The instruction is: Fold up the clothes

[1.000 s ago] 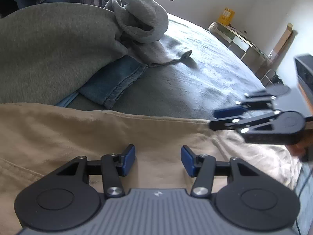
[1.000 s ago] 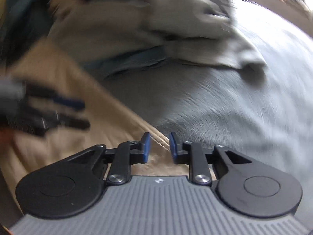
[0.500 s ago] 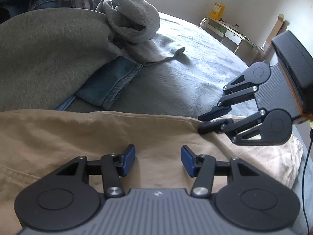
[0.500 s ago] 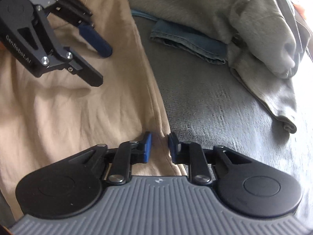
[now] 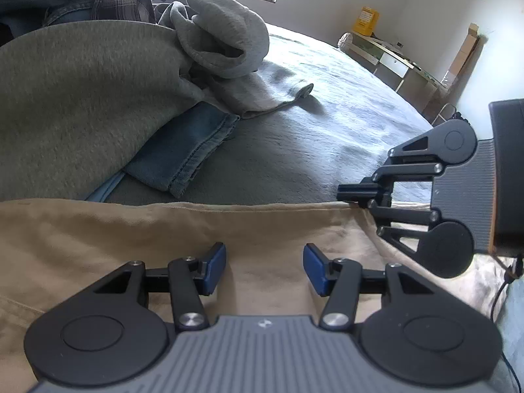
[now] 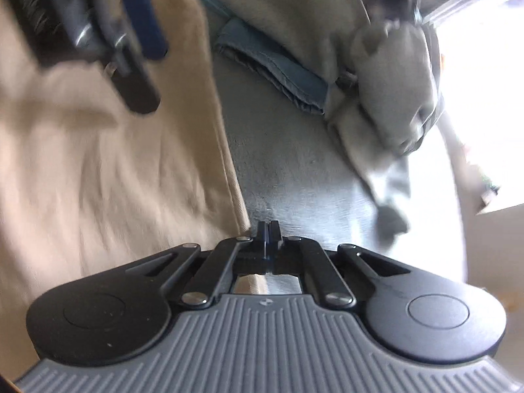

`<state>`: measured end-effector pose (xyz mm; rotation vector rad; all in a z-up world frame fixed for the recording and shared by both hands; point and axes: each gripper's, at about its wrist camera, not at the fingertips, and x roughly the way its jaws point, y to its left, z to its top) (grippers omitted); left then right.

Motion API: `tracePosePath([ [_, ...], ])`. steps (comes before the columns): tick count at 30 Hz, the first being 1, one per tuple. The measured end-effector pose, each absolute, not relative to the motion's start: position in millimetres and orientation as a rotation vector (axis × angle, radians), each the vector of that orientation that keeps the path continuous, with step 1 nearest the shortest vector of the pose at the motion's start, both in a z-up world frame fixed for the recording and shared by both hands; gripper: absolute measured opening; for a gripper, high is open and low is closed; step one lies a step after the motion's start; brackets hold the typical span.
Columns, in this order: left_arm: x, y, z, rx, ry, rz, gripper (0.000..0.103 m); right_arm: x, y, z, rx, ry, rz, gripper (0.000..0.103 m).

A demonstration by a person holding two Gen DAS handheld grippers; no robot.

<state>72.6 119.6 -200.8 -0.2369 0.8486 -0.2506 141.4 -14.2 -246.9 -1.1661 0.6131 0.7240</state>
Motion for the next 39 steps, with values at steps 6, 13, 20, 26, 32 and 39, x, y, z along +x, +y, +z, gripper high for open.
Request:
tracePosePath([
  [6,74.8,116.6,-199.4,-0.234,0.847,-0.236,0.055,116.8,-30.6,-223.3,-1.076,0.617,0.721,0.000],
  [13,85.1,109.2,-201.2,-0.190,0.839,-0.200,0.055,74.3,-69.3,-234.6,-1.122,0.756,0.702,0.000],
  [20,89.5,95.4,-200.1,-0.110,0.836,-0.162,0.055,124.9,-73.5,-249.4,-1.098,0.681,0.572,0.000],
  [26,91.1,91.8,-202.5,-0.084,0.835,-0.149,0.055,74.3,-108.1,-223.6,-1.061,0.748,0.642,0.000],
  [32,91.3,81.0,-201.7,-0.029,0.844,-0.111,0.055,130.4,-131.4,-243.5,-0.919,0.777,0.500,0.000],
  [39,92.1,69.7,-197.4,0.008,0.857,-0.042,0.057,102.0,-190.3,-198.9,-0.656,0.867,0.526,0.000],
])
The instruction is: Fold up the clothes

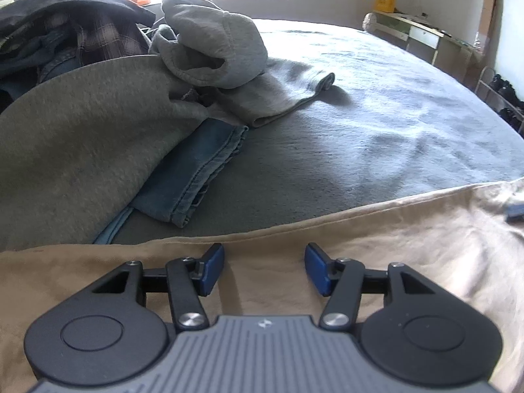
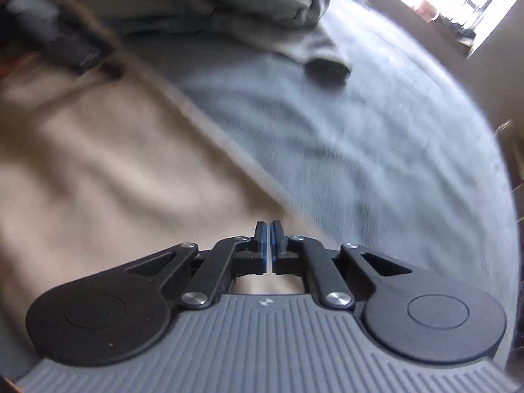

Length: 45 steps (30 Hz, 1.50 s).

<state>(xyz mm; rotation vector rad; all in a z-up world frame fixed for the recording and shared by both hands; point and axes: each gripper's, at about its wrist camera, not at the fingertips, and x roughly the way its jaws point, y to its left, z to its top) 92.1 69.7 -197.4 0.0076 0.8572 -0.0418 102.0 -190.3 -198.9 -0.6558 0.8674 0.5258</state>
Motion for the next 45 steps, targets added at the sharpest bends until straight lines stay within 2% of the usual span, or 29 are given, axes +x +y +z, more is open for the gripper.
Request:
tracePosePath([
  [4,94.1,61.5,-195.9,0.052,0.860,-0.008,0.057,116.2,-277.7,-215.2,-0.607,0.945,0.375,0.000],
  [9,96.5,54.4,-187.3,0.103,0.868,0.030,0.057,160.6,-415.4,-194.1,-0.197,1.029,0.026,0.006],
  [13,81.3,53.1,-166.2,0.102,0.864,0.037,0.057,113.2,-407.0,-163.8,-0.114,1.001,0.199,0.006],
  [18,46.0,62.0,-155.8,0.100,0.930,0.046,0.057,69.3,-347.9,-180.9,-0.155,1.064,0.510,0.003],
  [20,29.5,71.3,-152.1,0.107,0.957,0.067,0.057,70.5,-364.1,-197.4,-0.253,1.087,0.435,0.003],
  [23,3.8,96.1,-141.4,0.055,0.987,0.136,0.057,66.6,-434.6,-198.2,-0.215,1.112,0.191,0.003],
  [26,-23.8,127.0,-126.2,-0.034,0.995,0.245,0.057,61.4,-457.1,-173.5,-0.252,1.101,0.036,0.009],
  [31,-72.1,173.5,-115.1,-0.205,1.010,0.436,0.057,37.4,-347.2,-139.4,-0.156,0.991,0.392,0.009],
  [38,-98.1,219.2,-110.5,-0.281,0.957,0.485,0.057,29.6,-121.7,-142.4,-0.159,0.898,0.976,0.008],
  [42,-93.3,245.3,-115.7,-0.268,0.932,0.446,0.057,30.8,-90.7,-163.8,-0.277,0.947,1.034,0.007],
  [45,-99.2,271.7,-125.7,-0.342,0.915,0.467,0.057,45.7,-118.9,-193.0,-0.371,1.116,0.844,0.007],
])
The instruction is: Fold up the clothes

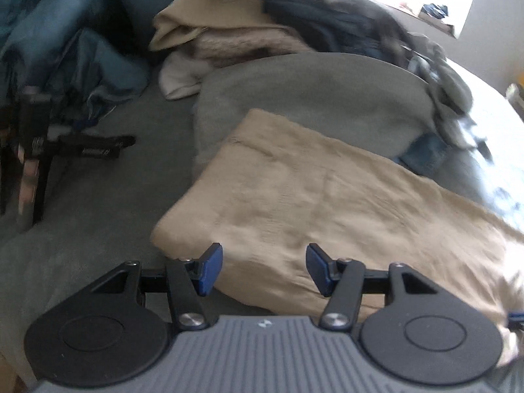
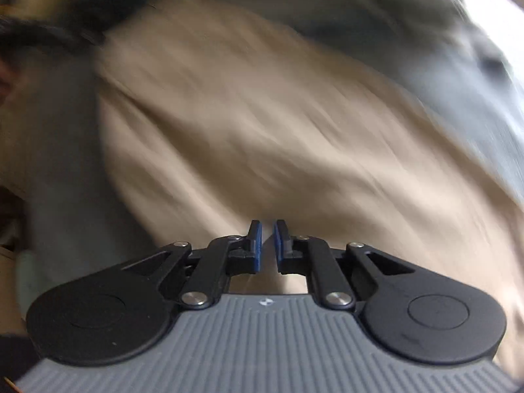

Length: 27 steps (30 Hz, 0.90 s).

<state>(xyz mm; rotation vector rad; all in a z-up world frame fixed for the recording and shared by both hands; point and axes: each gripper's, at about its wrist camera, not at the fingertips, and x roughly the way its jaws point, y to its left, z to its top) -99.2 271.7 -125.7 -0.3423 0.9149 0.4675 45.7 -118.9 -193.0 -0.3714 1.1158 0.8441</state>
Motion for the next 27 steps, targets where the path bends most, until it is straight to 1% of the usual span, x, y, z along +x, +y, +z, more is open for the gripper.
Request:
tracePosePath([
  [2,-105.6,289.4,-131.7,-0.397,0.898,0.488,0.057,62.1,-141.2,-180.3,-0.288,1.187,0.739,0.007],
  [3,-109.8,297.2,-134.3,-0.423,0.887,0.497,0.057,67.2,-143.1,-171.4,-0.285,1.196,0.689,0.010],
  [6,-116.0,316.8,-142.9,-0.477,0.888,0.507,0.057,74.0,-112.4,-145.0,-0.297,1.133,0.718,0.010],
  [9,-118.8,330.5,-147.7,-0.511,0.882,0.495,0.057,86.1,-42.8,-130.9,-0.274,1.020,0.873,0.010],
  [12,-117.8,337.2,-154.1,-0.528,0.893,0.500,0.058,94.7,44.8,-132.6,-0.257,0.923,1.059,0.010],
  [15,-117.1,345.6,-164.5,-0.563,0.901,0.498,0.060,105.3,128.2,-153.4,-0.339,0.821,1.166,0.009],
  [16,-117.5,348.5,-167.5,-0.573,0.900,0.492,0.061,112.7,152.3,-164.2,-0.363,0.818,1.158,0.010],
  [19,-119.0,357.7,-175.2,-0.611,0.893,0.474,0.063,125.8,207.8,-198.3,-0.324,0.885,1.117,0.008],
  [20,-119.2,360.6,-176.7,-0.622,0.890,0.467,0.064,134.8,216.9,-204.1,-0.277,0.913,1.118,0.007],
  [23,-119.8,366.3,-178.4,-0.636,0.885,0.449,0.064,161.9,217.0,-198.8,-0.136,0.992,1.114,0.004],
  [25,-121.7,368.1,-178.2,-0.650,0.881,0.445,0.064,163.6,204.9,-185.8,-0.138,0.959,1.061,0.008],
  [27,-125.4,368.0,-176.2,-0.666,0.874,0.450,0.063,156.8,181.5,-166.5,-0.138,0.938,1.039,0.010],
])
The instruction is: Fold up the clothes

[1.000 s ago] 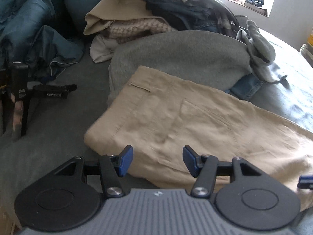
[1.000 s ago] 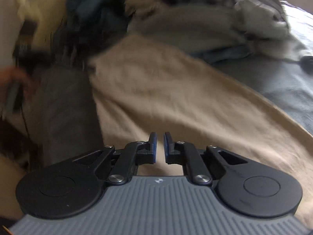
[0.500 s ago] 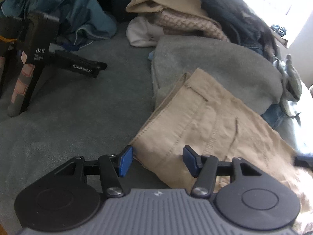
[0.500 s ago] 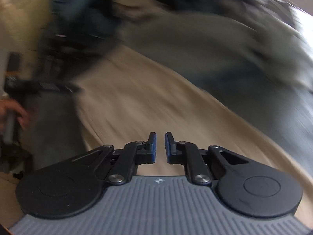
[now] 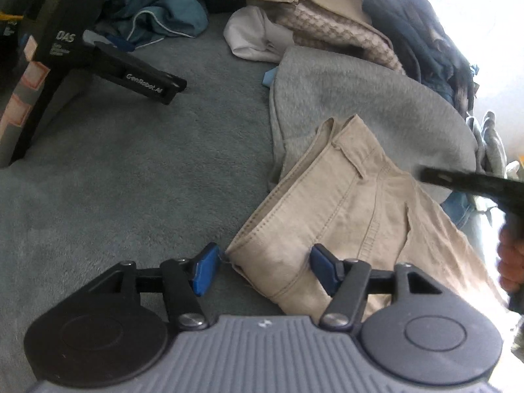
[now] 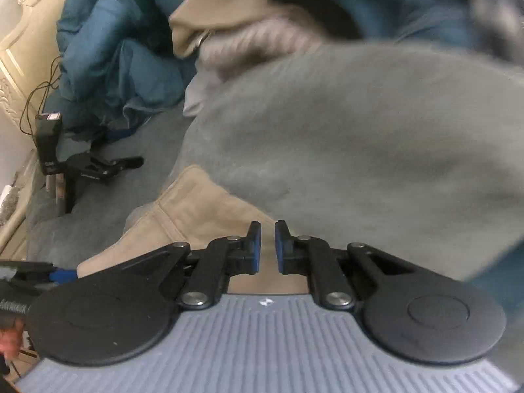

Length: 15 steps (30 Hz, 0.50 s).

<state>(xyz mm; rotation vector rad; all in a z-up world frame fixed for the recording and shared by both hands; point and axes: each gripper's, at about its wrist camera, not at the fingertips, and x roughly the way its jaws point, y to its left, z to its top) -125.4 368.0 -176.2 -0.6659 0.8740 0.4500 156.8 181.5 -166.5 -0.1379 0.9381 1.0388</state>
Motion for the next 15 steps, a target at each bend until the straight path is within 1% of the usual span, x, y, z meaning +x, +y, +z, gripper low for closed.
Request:
tracePosePath([
  [2,-129.9,365.2,-172.7,-0.678,0.867,0.472,0.063,148.7,151.6,-149.9,-0.101,0.964,1.041,0.012],
  [8,-147.2,341.8,-152.8,-0.704,0.841,0.509,0.062,87.5,66.4,-126.6,-0.112,1.076,1.005,0.013],
  [11,-146.3,320.9,-147.9,-0.738,0.857,0.465,0.060,51.5,34.9,-135.2,-0.094,1.143,1.005,0.013],
  [15,-124.4,280.0,-149.7,-0.690,0.911,0.328,0.059,2.2,12.1,-157.3,-0.117,1.197,1.067,0.013],
])
